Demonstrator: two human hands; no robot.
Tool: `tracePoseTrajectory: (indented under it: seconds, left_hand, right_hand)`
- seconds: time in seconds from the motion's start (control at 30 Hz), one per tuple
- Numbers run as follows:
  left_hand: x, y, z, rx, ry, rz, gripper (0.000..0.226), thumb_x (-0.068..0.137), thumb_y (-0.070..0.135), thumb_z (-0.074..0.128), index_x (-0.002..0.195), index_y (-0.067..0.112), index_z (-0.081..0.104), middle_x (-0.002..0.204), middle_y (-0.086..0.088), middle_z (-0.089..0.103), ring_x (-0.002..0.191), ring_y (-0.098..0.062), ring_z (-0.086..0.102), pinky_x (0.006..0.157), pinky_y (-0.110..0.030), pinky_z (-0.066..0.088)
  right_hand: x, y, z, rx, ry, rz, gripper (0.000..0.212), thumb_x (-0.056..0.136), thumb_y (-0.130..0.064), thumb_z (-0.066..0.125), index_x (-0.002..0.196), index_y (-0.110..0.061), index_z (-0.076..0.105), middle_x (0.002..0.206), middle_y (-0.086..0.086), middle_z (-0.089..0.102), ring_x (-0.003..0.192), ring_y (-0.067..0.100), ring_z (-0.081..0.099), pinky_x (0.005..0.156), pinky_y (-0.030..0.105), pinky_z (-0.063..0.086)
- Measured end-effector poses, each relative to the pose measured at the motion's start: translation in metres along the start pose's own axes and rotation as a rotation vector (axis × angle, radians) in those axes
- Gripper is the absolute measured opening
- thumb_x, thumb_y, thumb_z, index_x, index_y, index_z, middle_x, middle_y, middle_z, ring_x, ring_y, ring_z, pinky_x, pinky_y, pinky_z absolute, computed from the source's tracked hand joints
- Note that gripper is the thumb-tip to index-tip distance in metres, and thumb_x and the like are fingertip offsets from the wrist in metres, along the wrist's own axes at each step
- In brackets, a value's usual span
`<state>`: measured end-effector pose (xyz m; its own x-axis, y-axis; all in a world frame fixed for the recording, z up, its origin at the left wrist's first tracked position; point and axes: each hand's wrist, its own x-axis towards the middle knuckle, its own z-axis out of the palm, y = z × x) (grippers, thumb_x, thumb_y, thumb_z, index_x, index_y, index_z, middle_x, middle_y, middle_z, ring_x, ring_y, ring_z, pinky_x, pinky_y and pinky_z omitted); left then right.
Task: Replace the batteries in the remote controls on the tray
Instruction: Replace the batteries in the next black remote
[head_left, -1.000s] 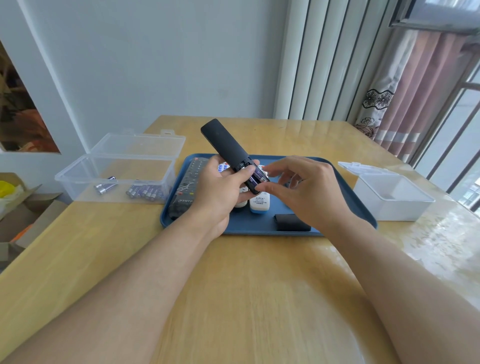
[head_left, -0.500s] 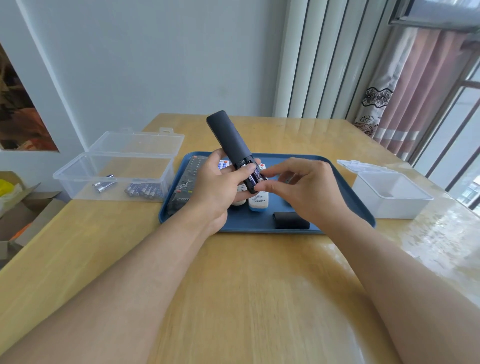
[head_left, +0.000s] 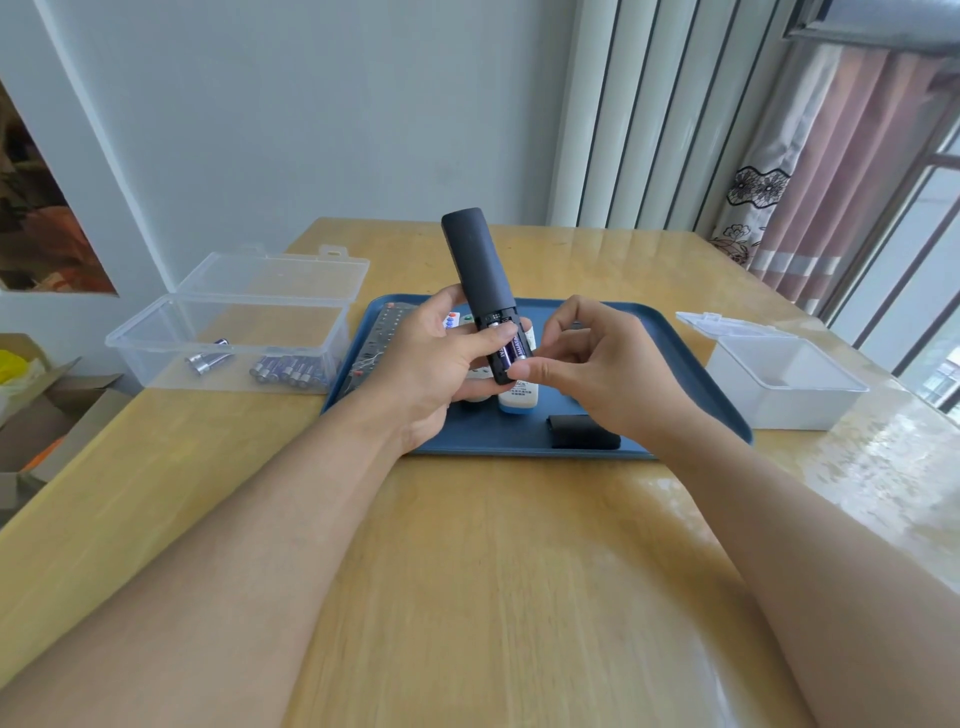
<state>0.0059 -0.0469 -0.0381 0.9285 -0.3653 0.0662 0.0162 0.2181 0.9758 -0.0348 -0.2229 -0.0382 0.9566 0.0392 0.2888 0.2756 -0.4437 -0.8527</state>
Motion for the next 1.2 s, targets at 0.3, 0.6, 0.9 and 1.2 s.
tracePoseTrajectory:
  seconds: [0.3, 0.6, 0.9, 1.2]
  left_hand:
    - [0.000, -0.002, 0.001, 0.030, -0.005, -0.001, 0.036, 0.098, 0.009, 0.064, 0.132, 0.020, 0.059, 0.106, -0.004, 0.078, 0.094, -0.022, 0.076, 0.072, -0.038, 0.063]
    - [0.003, -0.002, 0.001, -0.031, 0.137, 0.023, 0.030, 0.101, 0.004, 0.058, 0.131, 0.004, 0.056, 0.104, -0.008, 0.078, 0.092, -0.024, 0.074, 0.065, -0.036, 0.063]
    - [0.002, -0.006, 0.006, -0.090, 0.129, 0.029, 0.031, 0.097, 0.002, 0.063, 0.127, 0.005, 0.054, 0.100, -0.006, 0.078, 0.092, -0.025, 0.076, 0.069, -0.039, 0.064]
    - [0.003, -0.009, 0.005, -0.125, 0.161, 0.024, 0.031, 0.100, 0.000, 0.059, 0.129, 0.001, 0.051, 0.101, -0.008, 0.077, 0.098, -0.029, 0.076, 0.074, -0.040, 0.064]
  right_hand:
    - [-0.001, -0.003, 0.001, 0.049, 0.003, 0.131, 0.042, 0.074, -0.029, 0.088, 0.086, -0.009, 0.053, 0.073, 0.007, 0.075, 0.053, 0.008, 0.051, 0.054, 0.022, 0.044]
    - [0.001, -0.011, -0.028, -0.492, -0.140, 0.102, 0.031, 0.064, -0.052, 0.088, 0.075, -0.028, 0.073, 0.060, -0.004, 0.060, 0.050, 0.006, 0.046, 0.053, 0.025, 0.039]
    - [-0.007, -0.020, -0.042, -0.771, -0.466, 0.281, 0.040, 0.064, -0.063, 0.083, 0.095, -0.039, 0.072, 0.062, -0.011, 0.050, 0.057, 0.006, 0.047, 0.056, 0.022, 0.032]
    - [-0.008, -0.023, -0.038, -0.710, -0.339, 0.172, 0.041, 0.059, -0.061, 0.087, 0.090, -0.039, 0.070, 0.079, -0.020, 0.063, 0.072, -0.003, 0.058, 0.058, 0.013, 0.039]
